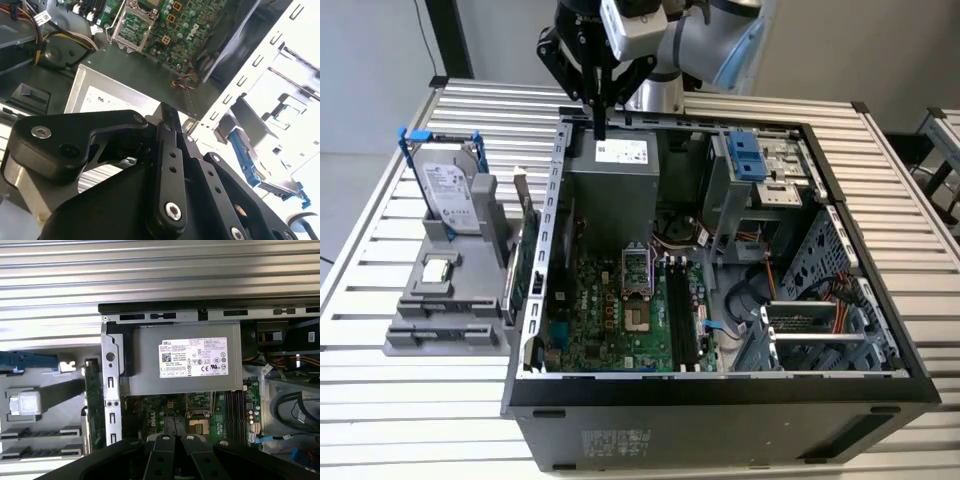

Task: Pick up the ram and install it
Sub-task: 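Reach for the ram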

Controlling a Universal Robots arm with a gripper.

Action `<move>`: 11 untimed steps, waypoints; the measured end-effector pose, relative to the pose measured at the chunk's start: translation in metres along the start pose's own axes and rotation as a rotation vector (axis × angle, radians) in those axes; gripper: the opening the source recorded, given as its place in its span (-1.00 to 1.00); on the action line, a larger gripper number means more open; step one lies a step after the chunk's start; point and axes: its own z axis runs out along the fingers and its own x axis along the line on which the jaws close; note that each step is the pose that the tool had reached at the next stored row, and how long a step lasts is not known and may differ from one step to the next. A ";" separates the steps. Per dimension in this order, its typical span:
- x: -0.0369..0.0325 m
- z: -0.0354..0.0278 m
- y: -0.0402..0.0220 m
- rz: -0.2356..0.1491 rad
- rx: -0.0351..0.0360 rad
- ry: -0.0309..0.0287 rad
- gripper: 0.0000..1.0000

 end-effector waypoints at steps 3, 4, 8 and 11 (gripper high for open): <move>0.0058 -0.0001 -0.0004 0.000 0.0000 -0.0001 -1.00; 0.0077 -0.0001 -0.0006 0.000 -0.0001 0.0000 -1.00; 0.0155 -0.0003 -0.0011 0.000 0.0000 0.0000 -1.00; 0.0216 -0.0005 -0.0015 0.000 -0.0001 -0.0001 -1.00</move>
